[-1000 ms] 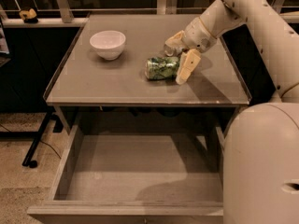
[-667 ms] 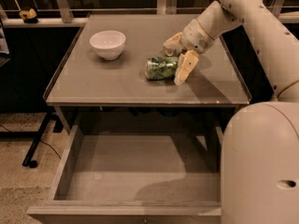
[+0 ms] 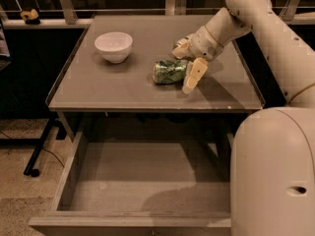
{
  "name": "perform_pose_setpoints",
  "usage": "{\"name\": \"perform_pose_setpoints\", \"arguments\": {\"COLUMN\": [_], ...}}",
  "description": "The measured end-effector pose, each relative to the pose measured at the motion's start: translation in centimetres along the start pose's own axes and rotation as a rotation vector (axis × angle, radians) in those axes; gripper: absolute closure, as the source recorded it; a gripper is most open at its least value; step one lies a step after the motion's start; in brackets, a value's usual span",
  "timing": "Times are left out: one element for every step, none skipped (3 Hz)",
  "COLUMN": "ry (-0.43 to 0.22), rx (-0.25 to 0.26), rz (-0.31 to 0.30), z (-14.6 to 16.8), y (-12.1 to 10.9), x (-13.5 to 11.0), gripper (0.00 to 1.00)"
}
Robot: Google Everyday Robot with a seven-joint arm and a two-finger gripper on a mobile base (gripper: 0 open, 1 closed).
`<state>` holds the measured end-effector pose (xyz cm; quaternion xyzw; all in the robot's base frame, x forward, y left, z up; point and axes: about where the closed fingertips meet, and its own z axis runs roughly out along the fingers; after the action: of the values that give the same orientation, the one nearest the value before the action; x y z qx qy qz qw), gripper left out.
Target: Place green can into top drawer
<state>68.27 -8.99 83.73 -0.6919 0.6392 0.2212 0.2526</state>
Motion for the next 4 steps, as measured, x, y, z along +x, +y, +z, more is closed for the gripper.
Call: {"name": "perform_pose_setpoints", "arguments": {"ry": [0.0,0.0,0.0,0.0], "rx": [0.0,0.0,0.0,0.0], "rz": [0.0,0.0,0.0,0.0], "z": [0.0,0.0,0.0,0.0], "y": [0.0,0.0,0.0,0.0], "x": [0.0,0.0,0.0,0.0], "gripper": [0.19,0.42,0.66,0.89]}}
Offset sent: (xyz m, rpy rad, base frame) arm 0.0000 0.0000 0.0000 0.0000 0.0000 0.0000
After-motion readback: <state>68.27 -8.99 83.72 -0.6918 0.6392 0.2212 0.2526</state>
